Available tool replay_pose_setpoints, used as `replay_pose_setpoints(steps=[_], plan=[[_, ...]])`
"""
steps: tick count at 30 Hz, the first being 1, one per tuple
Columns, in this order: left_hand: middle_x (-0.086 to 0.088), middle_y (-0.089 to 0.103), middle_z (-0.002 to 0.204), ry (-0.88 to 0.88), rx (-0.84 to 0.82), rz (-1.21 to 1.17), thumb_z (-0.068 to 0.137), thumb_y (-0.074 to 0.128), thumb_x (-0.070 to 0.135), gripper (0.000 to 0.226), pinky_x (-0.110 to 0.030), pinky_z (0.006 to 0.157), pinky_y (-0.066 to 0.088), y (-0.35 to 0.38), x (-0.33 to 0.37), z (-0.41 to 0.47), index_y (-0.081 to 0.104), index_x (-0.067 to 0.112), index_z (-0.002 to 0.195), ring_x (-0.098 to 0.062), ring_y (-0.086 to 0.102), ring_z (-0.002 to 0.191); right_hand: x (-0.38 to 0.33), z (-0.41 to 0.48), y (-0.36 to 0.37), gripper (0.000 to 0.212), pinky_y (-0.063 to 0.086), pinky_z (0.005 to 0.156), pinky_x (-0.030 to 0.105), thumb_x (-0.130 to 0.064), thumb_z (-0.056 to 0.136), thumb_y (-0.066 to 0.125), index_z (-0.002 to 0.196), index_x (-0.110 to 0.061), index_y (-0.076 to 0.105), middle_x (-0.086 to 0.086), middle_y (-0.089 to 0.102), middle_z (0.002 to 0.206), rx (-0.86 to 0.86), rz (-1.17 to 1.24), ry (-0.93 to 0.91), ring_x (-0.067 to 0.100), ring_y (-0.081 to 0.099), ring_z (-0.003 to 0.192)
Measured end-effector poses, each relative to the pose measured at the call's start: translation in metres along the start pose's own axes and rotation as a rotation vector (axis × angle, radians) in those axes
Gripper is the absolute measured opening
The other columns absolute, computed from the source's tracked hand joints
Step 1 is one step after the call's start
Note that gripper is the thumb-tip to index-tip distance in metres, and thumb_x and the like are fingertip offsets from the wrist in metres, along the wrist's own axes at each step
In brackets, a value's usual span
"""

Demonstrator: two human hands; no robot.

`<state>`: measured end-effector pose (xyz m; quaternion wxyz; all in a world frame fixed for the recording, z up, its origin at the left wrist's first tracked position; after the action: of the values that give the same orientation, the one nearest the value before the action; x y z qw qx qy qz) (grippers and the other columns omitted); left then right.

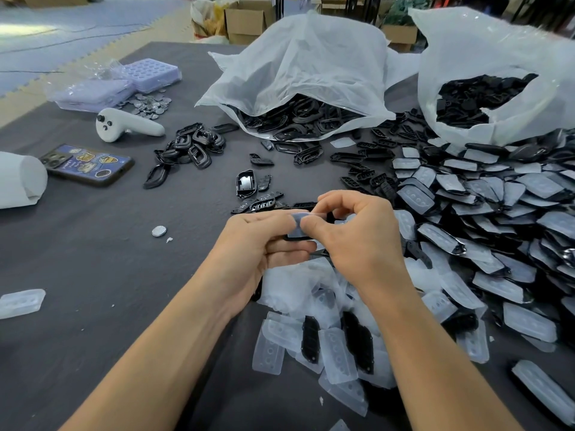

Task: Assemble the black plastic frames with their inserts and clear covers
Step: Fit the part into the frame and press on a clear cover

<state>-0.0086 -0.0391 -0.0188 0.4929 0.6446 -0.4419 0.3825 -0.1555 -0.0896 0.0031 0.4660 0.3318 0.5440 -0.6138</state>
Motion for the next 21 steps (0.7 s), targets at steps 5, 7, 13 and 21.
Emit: replay_pose_setpoints(steps=[5,7,13,21], plan=[[-0.014,0.081,0.095,0.033,0.025,0.081,0.094,0.053,-0.008,0.041,-0.02,0.068,0.06,-0.001,-0.002,0.0,0.086,0.017,0.098,-0.015,0.078,0.079,0.002,-0.001,0.005,0.021,0.05,0.055,0.024,-0.031,0.062,0.08,0.074,-0.027,0.063,-0.005,0.07,0.076,-0.025,0.016,0.016,0.006,0.058,0.06],[-0.015,0.081,0.095,0.031,0.051,0.079,0.094,0.053,-0.01,0.041,-0.021,0.066,0.061,-0.002,-0.003,0.002,0.086,0.015,0.097,-0.016,0.078,0.077,0.004,0.0,0.006,0.019,0.053,0.058,0.027,-0.029,0.063,0.076,0.078,-0.027,0.064,-0.003,0.071,0.074,-0.066,0.086,0.072,0.008,0.061,0.063],[-0.017,0.08,0.094,0.055,0.081,0.053,0.095,0.058,-0.01,0.039,-0.021,0.065,0.061,-0.004,-0.004,0.004,0.086,0.017,0.092,-0.018,0.078,0.077,0.007,0.004,0.004,0.025,0.045,0.049,0.023,0.005,0.081,0.07,0.078,-0.019,0.07,0.0,0.067,0.061,-0.158,0.274,0.159,0.014,0.058,0.049],[-0.012,0.081,0.107,0.022,0.014,0.141,0.069,0.056,-0.001,0.049,-0.023,0.07,0.061,-0.011,-0.002,0.004,0.084,0.019,0.104,-0.023,0.079,0.097,0.01,0.005,0.001,0.03,0.045,0.047,0.023,0.009,0.08,0.07,0.076,-0.021,0.071,0.002,0.069,0.062,-0.138,0.29,0.166,0.015,0.059,0.047]])
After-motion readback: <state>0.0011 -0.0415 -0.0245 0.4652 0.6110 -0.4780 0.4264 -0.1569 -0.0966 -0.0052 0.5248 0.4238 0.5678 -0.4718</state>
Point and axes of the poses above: each hand's wrist, its own z-axis towards the middle knuckle, its own y-axis out of the palm, x = y × z, the point moved 5 cm from there along z, towards the middle knuckle
